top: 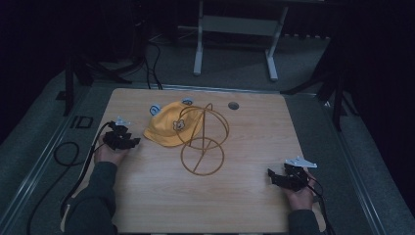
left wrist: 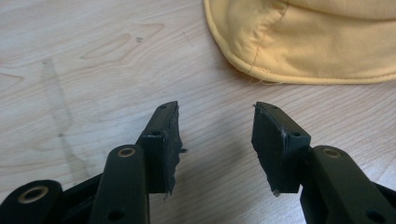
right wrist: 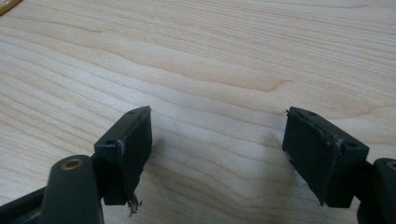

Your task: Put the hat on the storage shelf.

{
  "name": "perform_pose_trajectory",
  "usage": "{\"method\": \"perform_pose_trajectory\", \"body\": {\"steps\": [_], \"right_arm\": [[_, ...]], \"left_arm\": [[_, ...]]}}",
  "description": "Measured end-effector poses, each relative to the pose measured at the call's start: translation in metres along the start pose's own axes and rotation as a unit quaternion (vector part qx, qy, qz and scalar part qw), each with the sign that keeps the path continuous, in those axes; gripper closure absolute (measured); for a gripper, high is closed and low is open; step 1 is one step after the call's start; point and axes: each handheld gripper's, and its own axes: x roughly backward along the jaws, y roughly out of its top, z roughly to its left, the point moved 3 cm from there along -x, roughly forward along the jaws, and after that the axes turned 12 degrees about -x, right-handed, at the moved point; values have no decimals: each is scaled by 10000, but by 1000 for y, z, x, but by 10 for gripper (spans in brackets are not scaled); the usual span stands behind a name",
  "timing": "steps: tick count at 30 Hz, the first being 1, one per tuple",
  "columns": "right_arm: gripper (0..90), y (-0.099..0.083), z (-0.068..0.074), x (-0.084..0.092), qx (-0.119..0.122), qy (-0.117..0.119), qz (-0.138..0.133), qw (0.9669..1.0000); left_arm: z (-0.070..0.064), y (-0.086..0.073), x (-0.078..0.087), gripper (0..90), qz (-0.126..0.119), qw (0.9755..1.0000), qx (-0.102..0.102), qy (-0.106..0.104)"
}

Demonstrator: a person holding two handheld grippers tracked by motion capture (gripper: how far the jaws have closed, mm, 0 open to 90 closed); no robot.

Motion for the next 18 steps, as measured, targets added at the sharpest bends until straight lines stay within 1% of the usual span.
{"method": "perform_pose_trajectory", "body": {"steps": [2, 4, 7, 10, 12, 14, 18], "right_arm": [[240, 0, 0, 0, 0, -1, 0, 10000], [240, 0, 0, 0, 0, -1, 1, 10000], [240, 0, 0, 0, 1, -1, 1, 10000], [240, 0, 0, 0, -1, -1, 0, 10000], [240, 0, 0, 0, 1, -1, 0, 10000], [240, 0, 0, 0, 0, -1, 1, 10000], [240, 0, 0, 0, 1, -1, 0, 10000]], "left_arm": [[2, 1, 4, 514, 73, 9999, -35, 83], [3, 3, 9, 515, 110, 9998, -80, 112], [5, 8, 18, 519, 179, 9993, -274, 163], [7, 11, 23, 535, 166, 9993, -316, 148], [9, 14, 27, 538, 128, 9995, -281, 102], [11, 17, 30, 544, 139, 9993, -344, 73], [13, 24, 35, 545, 236, 9987, -460, 4]]}}
